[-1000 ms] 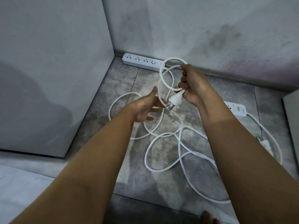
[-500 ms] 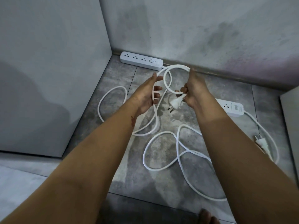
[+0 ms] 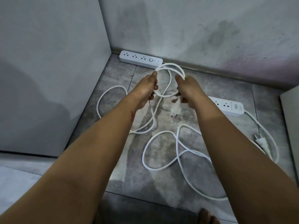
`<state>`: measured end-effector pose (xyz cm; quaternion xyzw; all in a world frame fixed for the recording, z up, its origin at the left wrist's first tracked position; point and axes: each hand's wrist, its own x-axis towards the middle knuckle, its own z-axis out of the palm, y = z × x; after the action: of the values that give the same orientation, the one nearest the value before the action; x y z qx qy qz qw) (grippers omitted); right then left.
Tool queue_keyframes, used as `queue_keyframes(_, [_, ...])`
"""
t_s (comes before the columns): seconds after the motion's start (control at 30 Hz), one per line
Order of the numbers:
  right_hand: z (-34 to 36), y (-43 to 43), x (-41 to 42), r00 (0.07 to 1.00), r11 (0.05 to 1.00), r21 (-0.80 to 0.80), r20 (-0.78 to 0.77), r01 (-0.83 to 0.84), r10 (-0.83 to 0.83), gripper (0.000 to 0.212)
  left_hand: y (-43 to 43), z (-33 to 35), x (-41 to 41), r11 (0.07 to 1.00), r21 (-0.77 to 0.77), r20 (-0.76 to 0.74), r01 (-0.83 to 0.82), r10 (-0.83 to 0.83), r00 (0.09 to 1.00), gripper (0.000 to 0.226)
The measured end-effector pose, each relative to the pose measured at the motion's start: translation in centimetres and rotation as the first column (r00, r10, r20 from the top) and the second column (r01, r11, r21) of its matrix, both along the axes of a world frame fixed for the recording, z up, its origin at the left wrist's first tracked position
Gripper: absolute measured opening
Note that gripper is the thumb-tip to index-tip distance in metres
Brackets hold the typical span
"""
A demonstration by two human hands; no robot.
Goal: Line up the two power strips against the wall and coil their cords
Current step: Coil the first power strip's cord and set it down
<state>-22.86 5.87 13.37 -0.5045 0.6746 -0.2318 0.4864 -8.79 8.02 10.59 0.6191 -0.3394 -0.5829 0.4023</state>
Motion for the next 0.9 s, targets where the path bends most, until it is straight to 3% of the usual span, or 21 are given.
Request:
queue_keyframes(0.1, [0.1, -0.3, -1.1, 0.948, 0.987, -0.006, -0.279, -0.162, 0.154, 0.045, -0.2, 0.3, 0.8, 0.997, -0.001, 0.063, 0.073, -0.073, 0.995, 0.039])
queue_keyframes(0.17, [0.3, -0.7, -1.6, 0.922, 0.983, -0.002, -0.348, -0.181, 0.169, 0.046, -0.1, 0.3, 1.1, 0.994, 0.003, 0.057, 0.107, -0.107, 0.993, 0.039])
queue_keyframes(0.27, [0.3, -1.2, -1.9, 0.969, 0.997, 0.033, -0.232, -0.074, 0.08, 0.042, -0.1, 0.3, 1.1, 0.994, 0.011, 0.01, 0.109, -0.109, 0.994, 0.04])
queue_keyframes(0.4, [0.1, -1.0, -1.7, 0.991, 0.993, 0.074, 0.084, 0.096, -0.103, 0.031, -0.2, 0.1, 1.4, 0.993, 0.031, -0.042, 0.118, -0.116, 0.992, 0.045])
queue_keyframes(0.63, [0.2, -1.7, -1.8, 0.924, 0.962, -0.02, 0.285, 0.271, -0.254, 0.036, 1.5, -1.5, 2.7, 0.933, 0.211, -0.113, 0.293, -0.274, 0.955, 0.062])
queue_keyframes(0.8, [0.7, -1.7, -1.4, 0.783, 0.909, 0.064, 0.486, 0.411, -0.389, 0.039, 2.7, -2.5, 2.7, 0.827, 0.291, -0.165, 0.48, -0.451, 0.877, 0.065])
queue_keyframes(0.9, [0.9, -1.5, -0.8, 0.757, 0.914, 0.101, 0.529, 0.393, -0.383, 0.04, 2.9, -2.7, 1.9, 0.828, 0.248, -0.278, 0.502, -0.436, 0.856, 0.062])
